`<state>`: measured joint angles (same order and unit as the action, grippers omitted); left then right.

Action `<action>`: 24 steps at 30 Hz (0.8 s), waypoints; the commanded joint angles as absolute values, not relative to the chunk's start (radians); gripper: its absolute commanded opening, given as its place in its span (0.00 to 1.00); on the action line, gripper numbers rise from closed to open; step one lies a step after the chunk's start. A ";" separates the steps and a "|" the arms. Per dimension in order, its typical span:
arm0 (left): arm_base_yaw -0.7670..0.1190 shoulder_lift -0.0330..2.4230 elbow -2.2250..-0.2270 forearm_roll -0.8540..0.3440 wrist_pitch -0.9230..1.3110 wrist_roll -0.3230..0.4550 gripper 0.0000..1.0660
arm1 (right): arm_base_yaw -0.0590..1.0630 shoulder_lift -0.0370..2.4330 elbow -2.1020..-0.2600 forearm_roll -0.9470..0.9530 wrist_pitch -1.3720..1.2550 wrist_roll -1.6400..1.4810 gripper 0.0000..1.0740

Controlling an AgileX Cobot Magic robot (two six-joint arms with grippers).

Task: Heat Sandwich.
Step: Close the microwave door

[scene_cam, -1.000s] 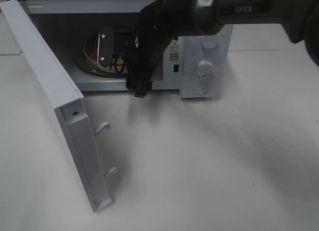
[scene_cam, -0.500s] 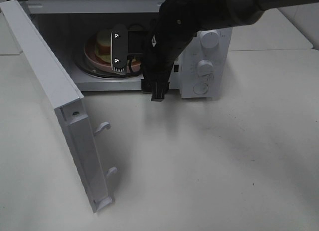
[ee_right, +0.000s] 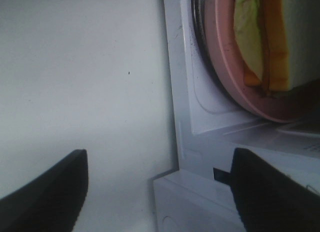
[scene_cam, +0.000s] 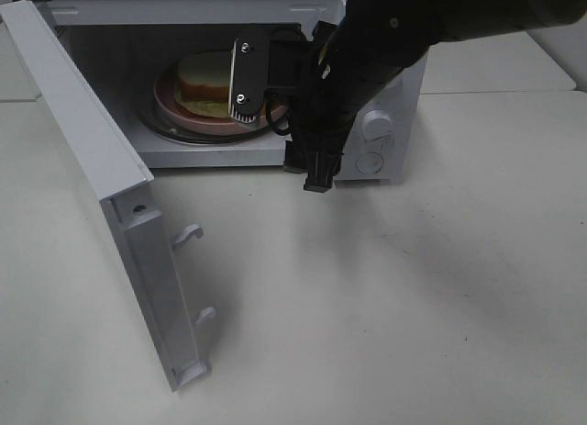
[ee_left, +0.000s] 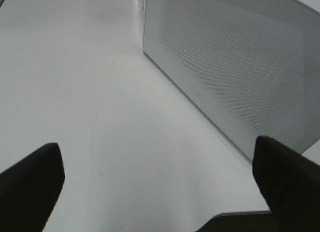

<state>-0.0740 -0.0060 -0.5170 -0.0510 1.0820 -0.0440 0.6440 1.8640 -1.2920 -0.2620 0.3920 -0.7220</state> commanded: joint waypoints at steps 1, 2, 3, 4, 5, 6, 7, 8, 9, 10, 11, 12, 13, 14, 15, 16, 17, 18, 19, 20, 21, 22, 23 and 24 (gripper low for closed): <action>-0.076 -0.022 -0.515 -0.052 1.067 -0.041 0.91 | 0.640 1.801 -1.234 -0.260 0.381 -0.682 0.71; -0.076 -0.022 -0.515 -0.052 1.067 -0.041 0.91 | 0.640 1.773 -1.203 -0.259 0.380 -0.653 0.71; -0.076 -0.022 -0.515 -0.052 1.067 -0.041 0.91 | 0.640 1.773 -1.203 -0.259 0.380 -0.653 0.71; -0.076 -0.022 -0.515 -0.052 1.067 -0.041 0.91 | 0.640 1.761 -1.185 -0.256 0.380 -0.639 0.71; -0.076 -0.022 -0.515 -0.052 1.067 -0.041 0.91 | 0.640 1.745 -1.168 -0.250 0.381 -0.624 0.71; -0.076 -0.022 -0.515 -0.052 1.067 -0.041 0.91 | 0.640 1.730 -1.150 -0.245 0.382 -0.608 0.71; -0.076 -0.022 -0.515 -0.052 1.067 -0.041 0.91 | 0.640 1.695 -1.119 -0.244 0.380 -0.581 0.71; -0.076 -0.022 -0.515 -0.052 1.067 -0.041 0.91 | 0.640 1.695 -1.119 -0.244 0.380 -0.581 0.71; -0.076 -0.022 -0.515 -0.052 1.067 -0.041 0.91 | 0.640 1.679 -1.102 -0.244 0.378 -0.569 0.71; -0.076 -0.022 -0.515 -0.052 1.067 -0.041 0.91 | 0.640 1.665 -1.089 -0.244 0.375 -0.560 0.71; -0.076 -0.022 -0.515 -0.052 1.067 -0.041 0.91 | 0.640 1.647 -1.072 -0.243 0.370 -0.548 0.71; -0.076 -0.022 -0.515 -0.052 1.067 -0.041 0.91 | 0.640 1.647 -1.072 -0.243 0.370 -0.548 0.71; -0.076 -0.022 -0.515 -0.052 1.067 -0.041 0.91 | 0.640 1.615 -1.038 -0.242 0.367 -0.518 0.71; -0.076 -0.022 -0.515 -0.052 1.067 -0.041 0.91 | 0.640 1.598 -1.022 -0.242 0.365 -0.501 0.71; -0.076 -0.022 -0.515 -0.052 1.067 -0.041 0.91 | 0.640 1.580 -1.008 -0.242 0.365 -0.486 0.71; -0.076 -0.022 -0.515 -0.052 1.067 -0.041 0.91 | 0.640 1.552 -0.979 -0.242 0.364 -0.460 0.71; -0.076 -0.022 -0.515 -0.052 1.067 -0.041 0.91 | 0.640 1.552 -0.979 -0.242 0.364 -0.460 0.71; -0.076 -0.022 -0.515 -0.052 1.067 -0.041 0.91 | 0.640 1.536 -0.964 -0.242 0.363 -0.448 0.71; -0.076 -0.022 -0.515 -0.052 1.067 -0.041 0.91 | 0.640 1.521 -0.948 -0.242 0.361 -0.439 0.71; -0.076 -0.022 -0.515 -0.052 1.067 -0.041 0.91 | 0.640 1.509 -0.932 -0.242 0.356 -0.426 0.71; -0.076 -0.022 -0.515 -0.052 1.067 -0.041 0.91 | 0.640 1.482 -0.906 -0.242 0.353 -0.397 0.71; -0.076 -0.022 -0.515 -0.052 1.067 -0.041 0.91 | 0.640 1.482 -0.906 -0.242 0.353 -0.397 0.71; -0.076 -0.022 -0.515 -0.052 1.067 -0.041 0.91 | 0.640 1.470 -0.894 -0.242 0.355 -0.380 0.71; -0.076 -0.022 -0.515 -0.052 1.067 -0.041 0.91 | 0.640 1.457 -0.882 -0.242 0.357 -0.363 0.71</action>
<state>-0.0740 -0.0060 -0.5170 -0.0510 1.0820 -0.0440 0.6440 1.4720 -0.8880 -0.2410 0.3680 -0.3870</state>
